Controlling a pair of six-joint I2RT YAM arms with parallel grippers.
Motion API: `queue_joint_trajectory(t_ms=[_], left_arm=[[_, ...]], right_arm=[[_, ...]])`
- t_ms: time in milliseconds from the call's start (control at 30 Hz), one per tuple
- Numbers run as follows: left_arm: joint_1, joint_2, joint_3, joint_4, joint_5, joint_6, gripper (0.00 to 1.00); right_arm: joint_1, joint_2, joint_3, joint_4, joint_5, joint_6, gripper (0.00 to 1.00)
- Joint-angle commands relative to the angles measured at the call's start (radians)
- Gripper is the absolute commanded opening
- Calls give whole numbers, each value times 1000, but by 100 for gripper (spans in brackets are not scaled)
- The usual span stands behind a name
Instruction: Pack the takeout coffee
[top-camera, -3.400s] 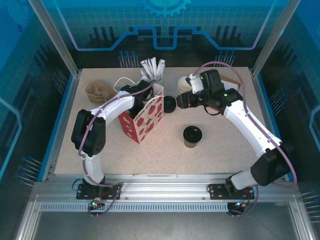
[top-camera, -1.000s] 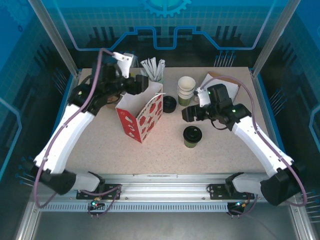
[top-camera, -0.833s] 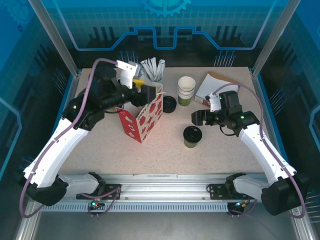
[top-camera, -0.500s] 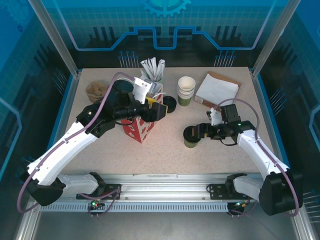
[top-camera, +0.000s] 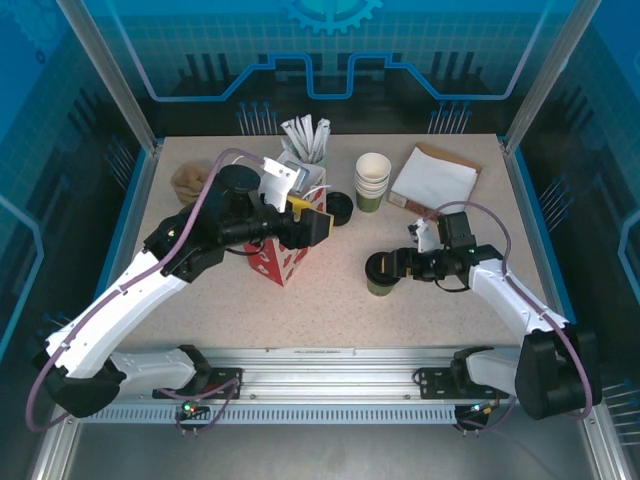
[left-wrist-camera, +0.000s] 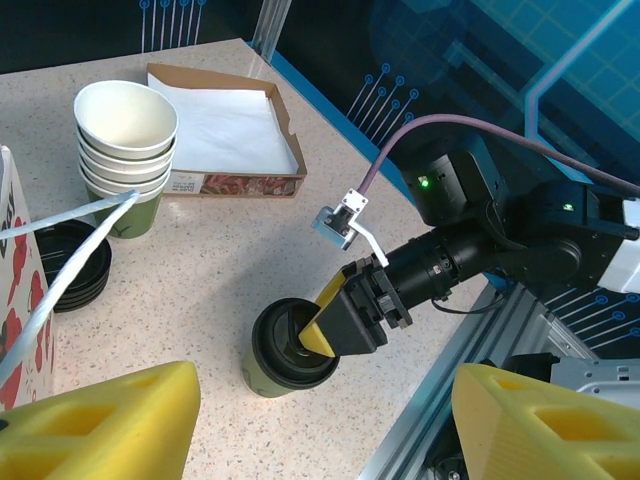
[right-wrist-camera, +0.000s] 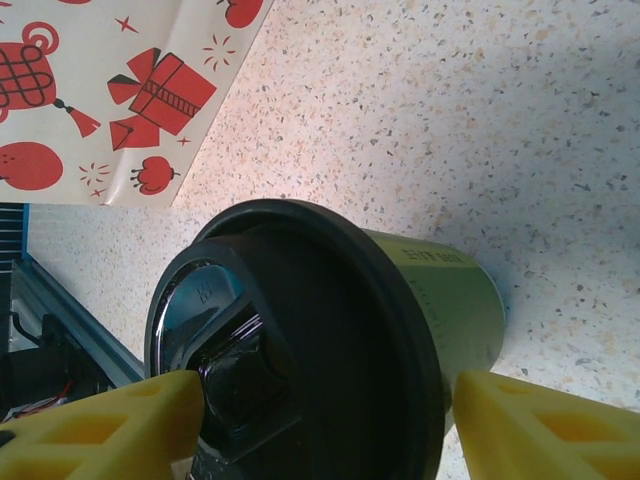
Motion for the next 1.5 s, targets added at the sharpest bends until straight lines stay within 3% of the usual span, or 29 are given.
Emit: queue_joint_trajectory(t_ms=[0, 367, 733, 900, 1167, 1467], left_arm=[[-14, -22, -12, 28, 26, -19, 69], [-75, -9, -19, -2, 47, -3, 69], [-172, 25, -53, -99, 5, 86, 70], [-218, 65, -65, -189, -36, 156, 70], [-304, 219, 16, -344, -154, 284, 71], [-355, 284, 109, -376, -125, 373, 72]], right_arm=[[-8, 8, -12, 35, -40, 9, 66], [98, 38, -25, 103, -28, 64, 63], [321, 93, 14, 178, 15, 143, 64], [277, 54, 64, 69, 34, 67, 71], [72, -48, 133, -73, 2, -31, 80], [37, -54, 120, -78, 42, -49, 81]])
